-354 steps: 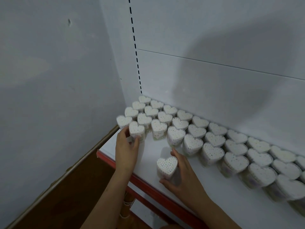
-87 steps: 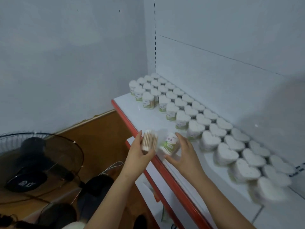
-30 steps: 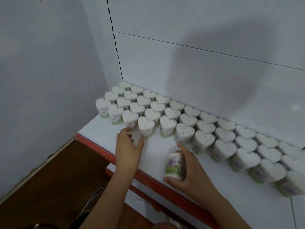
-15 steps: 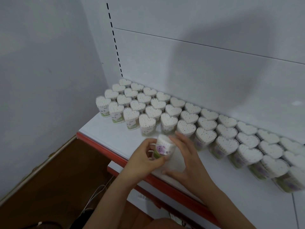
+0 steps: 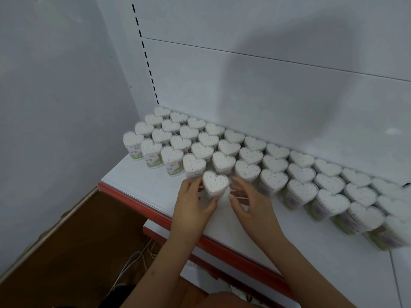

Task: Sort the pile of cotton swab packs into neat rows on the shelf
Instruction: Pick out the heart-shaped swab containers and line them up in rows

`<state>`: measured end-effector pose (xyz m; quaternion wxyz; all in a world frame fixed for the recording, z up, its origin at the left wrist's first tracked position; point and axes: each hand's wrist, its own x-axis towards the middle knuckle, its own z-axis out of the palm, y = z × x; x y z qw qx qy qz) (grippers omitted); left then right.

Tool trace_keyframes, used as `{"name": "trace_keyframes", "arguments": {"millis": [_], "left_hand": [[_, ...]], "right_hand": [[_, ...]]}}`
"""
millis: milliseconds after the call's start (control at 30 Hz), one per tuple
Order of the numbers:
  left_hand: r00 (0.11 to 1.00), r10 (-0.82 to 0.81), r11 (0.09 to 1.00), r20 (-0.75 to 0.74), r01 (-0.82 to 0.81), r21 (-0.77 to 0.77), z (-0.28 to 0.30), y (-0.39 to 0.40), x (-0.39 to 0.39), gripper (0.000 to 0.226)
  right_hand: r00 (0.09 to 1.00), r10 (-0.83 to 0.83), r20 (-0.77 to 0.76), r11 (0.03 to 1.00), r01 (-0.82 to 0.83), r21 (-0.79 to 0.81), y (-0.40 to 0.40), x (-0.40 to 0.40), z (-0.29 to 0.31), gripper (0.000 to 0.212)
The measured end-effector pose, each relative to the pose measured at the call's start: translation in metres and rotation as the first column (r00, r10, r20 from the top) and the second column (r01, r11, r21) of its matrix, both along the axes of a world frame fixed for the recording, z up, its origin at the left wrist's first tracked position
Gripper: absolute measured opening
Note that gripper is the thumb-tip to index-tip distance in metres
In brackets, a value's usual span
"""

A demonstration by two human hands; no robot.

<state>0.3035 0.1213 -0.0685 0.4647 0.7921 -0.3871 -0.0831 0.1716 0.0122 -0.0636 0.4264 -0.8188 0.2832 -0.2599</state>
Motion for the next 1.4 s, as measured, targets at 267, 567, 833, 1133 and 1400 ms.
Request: {"name": "trace_keyframes", "arguments": {"millis": [267, 567, 833, 1133, 1400], "left_hand": [[0.988, 0.142, 0.987, -0.058, -0.146, -0.068, -0.011, -0.012, -0.005, 0.051], [0.990, 0.128, 0.991, -0.055, -0.131, -0.041, -0.012, -0.019, -0.002, 0.046], [0.977, 0.205, 0.973, 0.065, -0.196, -0.123, 0.033, -0.013, -0.053, 0.037], [0.849, -0.518, 0.833, 0.104, 0.529, -0.165, 0.082, -0.128, -0.247, 0.033], [0.499, -0.851, 0.495, 0.165, 0.866, -0.068, 0.086, -0.170, -0.518, 0.039]], "right_hand": [[0.979, 0.071, -0.189, 0.968, -0.113, -0.224, -0.002, -0.033, -0.027, 0.037], [0.969, 0.149, -0.197, 0.950, -0.196, -0.243, -0.003, -0.036, -0.031, 0.039], [0.992, -0.114, 0.050, 0.953, 0.123, -0.278, -0.018, -0.083, 0.037, 0.032], [0.759, -0.620, 0.198, 0.683, 0.647, -0.339, -0.087, -0.259, 0.137, 0.039], [0.540, -0.816, 0.208, 0.479, 0.832, -0.278, -0.090, -0.530, 0.162, 0.050]]}}
